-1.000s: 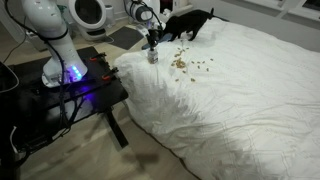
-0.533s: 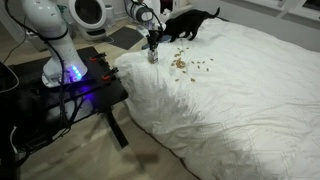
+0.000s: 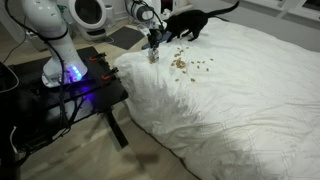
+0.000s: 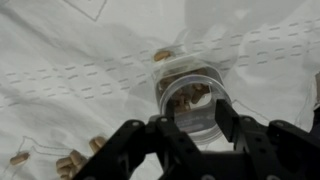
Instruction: Pick up some of the objects on the bed and place them in the jar
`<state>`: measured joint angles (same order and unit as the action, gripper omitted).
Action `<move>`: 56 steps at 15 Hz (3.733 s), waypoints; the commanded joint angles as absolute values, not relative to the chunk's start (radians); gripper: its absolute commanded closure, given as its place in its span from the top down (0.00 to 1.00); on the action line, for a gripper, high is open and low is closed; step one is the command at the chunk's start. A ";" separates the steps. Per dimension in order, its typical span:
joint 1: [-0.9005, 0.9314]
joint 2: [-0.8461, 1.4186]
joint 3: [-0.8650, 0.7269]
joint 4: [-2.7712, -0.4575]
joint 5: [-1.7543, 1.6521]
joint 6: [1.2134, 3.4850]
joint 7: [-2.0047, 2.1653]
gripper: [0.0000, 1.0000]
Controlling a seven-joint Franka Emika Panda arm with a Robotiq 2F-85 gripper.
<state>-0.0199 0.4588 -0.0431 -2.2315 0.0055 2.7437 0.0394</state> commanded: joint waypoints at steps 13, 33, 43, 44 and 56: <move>-0.063 0.366 -0.032 -2.237 0.034 2.703 0.030 0.01; -0.253 0.181 -0.078 -2.551 0.133 2.687 -0.324 0.27; -0.288 0.259 -0.003 -2.591 0.141 2.914 -0.534 0.99; -0.302 0.276 0.021 -2.587 0.147 2.945 -0.555 1.00; -0.465 0.492 0.200 -2.512 -0.006 3.140 -0.578 1.00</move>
<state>-0.4330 0.4347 0.1875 -2.5376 0.0547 3.0630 -0.5734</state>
